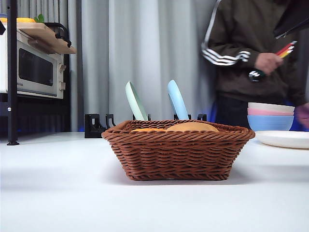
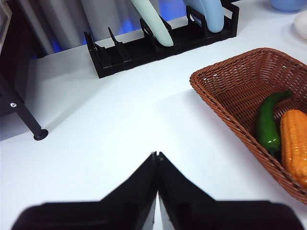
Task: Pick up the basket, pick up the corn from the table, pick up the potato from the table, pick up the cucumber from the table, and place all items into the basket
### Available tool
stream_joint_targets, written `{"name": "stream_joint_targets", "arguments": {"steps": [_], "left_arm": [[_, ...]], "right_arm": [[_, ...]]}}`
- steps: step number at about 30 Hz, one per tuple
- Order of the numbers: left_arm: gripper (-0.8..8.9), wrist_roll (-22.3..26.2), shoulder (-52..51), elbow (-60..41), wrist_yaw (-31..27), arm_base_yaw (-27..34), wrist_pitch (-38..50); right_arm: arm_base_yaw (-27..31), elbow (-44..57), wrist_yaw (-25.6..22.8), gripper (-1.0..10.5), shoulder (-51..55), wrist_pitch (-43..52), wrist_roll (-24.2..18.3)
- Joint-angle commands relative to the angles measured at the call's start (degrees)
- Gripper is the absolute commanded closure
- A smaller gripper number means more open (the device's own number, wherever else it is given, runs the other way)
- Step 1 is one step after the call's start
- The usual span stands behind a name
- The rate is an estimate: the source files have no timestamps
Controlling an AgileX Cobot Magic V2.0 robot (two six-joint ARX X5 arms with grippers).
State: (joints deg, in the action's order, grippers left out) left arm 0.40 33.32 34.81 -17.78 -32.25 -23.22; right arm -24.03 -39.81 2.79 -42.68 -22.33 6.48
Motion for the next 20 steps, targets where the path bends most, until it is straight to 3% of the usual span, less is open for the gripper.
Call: {"name": "stream_joint_targets", "arguments": {"steps": [1,9,20], "left_arm": [[8.16,0.5,-2.2,-0.2,-0.5,0.3,-0.7],[8.16,1.2,-11.4,-4.5,4.7,10.4,-0.4],[8.16,1.1,-26.7,-23.3,15.2,27.3,9.2]], "right_arm": [[0.0,0.4,-0.2,9.5,-0.1,0.3,0.5],[0.0,0.4,-0.2,9.5,0.0,0.3,0.5],[0.0,0.4,-0.2,9.5,0.0,0.2,0.5]]}}
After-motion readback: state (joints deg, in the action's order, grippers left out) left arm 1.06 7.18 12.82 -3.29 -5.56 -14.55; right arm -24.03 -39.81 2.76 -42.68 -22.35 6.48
